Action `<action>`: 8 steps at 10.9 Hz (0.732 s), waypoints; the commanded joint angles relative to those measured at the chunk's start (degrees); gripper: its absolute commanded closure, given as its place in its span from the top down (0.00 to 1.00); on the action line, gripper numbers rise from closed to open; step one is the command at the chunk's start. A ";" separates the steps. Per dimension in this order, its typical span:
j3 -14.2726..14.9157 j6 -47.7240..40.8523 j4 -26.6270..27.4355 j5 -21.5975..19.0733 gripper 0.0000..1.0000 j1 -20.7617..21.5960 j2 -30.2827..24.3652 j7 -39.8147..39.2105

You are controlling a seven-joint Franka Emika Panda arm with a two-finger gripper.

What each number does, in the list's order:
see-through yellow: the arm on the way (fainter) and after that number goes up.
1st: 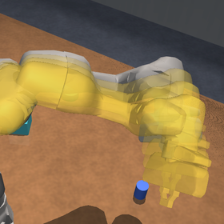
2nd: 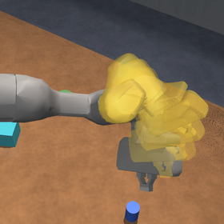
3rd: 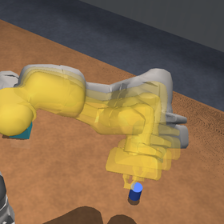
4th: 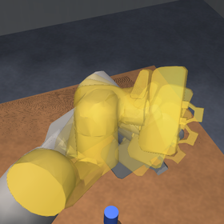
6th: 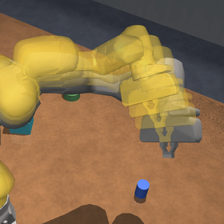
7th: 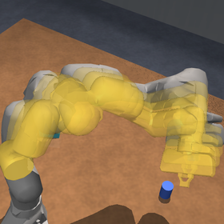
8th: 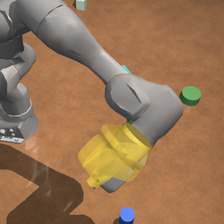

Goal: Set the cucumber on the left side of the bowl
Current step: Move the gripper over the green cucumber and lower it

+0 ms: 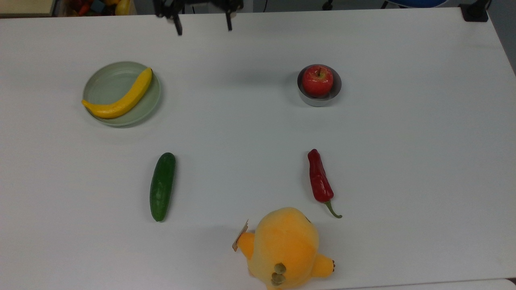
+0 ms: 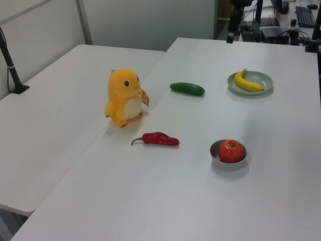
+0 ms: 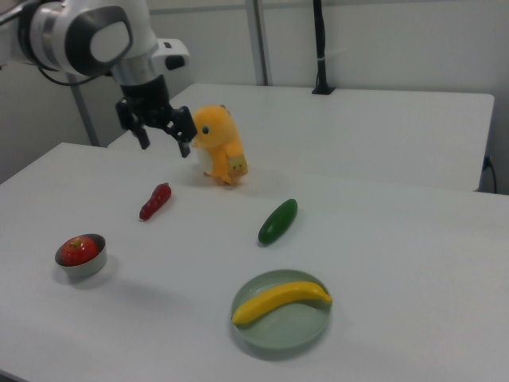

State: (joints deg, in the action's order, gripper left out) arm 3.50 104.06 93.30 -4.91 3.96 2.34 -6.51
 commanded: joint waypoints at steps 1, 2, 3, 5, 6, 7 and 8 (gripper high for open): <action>3.52 4.47 -4.08 0.16 1.00 -0.53 5.81 -1.05; 3.61 6.23 -5.57 0.16 1.00 -0.97 8.19 -1.14; 3.61 8.59 -5.76 0.16 1.00 -1.85 9.78 -1.14; 3.70 13.87 -5.68 0.42 1.00 -2.12 12.85 -1.05; 3.62 16.24 -5.76 0.42 1.00 -2.73 14.52 -0.96; 3.70 18.87 -5.76 0.42 1.00 -3.08 16.02 -0.96; 3.70 21.25 -5.68 0.25 1.00 -3.26 17.51 -0.79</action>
State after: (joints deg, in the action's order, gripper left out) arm 6.81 120.97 88.80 -4.91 1.12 16.50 -6.57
